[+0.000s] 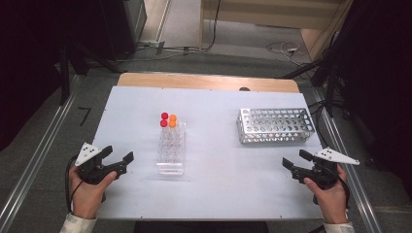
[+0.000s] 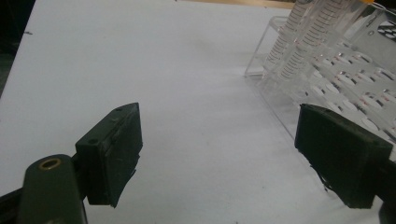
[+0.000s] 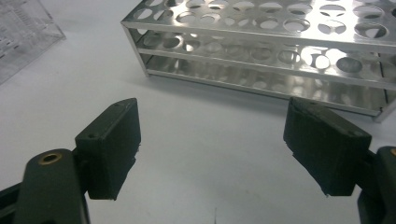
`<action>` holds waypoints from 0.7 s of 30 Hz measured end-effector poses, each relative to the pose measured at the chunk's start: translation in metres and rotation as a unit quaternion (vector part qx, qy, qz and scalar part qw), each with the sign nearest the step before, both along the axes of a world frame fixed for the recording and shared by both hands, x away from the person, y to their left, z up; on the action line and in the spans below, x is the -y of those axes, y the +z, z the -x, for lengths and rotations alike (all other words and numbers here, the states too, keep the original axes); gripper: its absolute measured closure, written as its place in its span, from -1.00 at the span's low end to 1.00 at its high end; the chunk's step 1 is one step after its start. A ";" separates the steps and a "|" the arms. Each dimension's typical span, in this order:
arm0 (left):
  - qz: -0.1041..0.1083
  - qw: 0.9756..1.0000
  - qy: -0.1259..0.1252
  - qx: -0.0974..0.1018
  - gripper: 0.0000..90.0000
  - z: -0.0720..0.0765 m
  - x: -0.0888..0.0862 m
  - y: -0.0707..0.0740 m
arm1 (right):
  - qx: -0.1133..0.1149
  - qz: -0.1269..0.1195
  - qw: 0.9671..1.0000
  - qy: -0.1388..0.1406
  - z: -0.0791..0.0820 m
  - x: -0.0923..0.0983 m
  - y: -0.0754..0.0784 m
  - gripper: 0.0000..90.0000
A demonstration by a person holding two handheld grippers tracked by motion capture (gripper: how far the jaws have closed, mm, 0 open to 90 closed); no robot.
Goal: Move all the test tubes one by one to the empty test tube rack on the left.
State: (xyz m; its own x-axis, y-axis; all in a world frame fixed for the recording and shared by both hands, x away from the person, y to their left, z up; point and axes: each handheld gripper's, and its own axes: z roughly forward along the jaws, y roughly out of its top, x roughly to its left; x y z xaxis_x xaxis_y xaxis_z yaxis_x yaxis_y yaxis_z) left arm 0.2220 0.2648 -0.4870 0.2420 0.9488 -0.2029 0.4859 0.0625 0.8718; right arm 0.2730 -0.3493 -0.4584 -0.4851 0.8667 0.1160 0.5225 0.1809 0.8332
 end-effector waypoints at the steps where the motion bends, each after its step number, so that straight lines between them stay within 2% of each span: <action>1: 0.001 1.000 0.003 -0.001 -0.66 0.000 0.000 0.000 | -0.001 0.000 1.000 -0.003 0.001 0.002 0.000 -0.60; 11: -0.005 1.000 0.010 -0.011 -0.66 0.002 -0.006 -0.003 | -0.010 -0.008 0.999 -0.036 0.005 0.023 -0.007 -0.60; 21: -0.003 1.000 0.013 -0.016 -0.66 0.003 -0.007 -0.006 | -0.014 -0.014 0.998 -0.059 0.010 0.039 -0.012 -0.61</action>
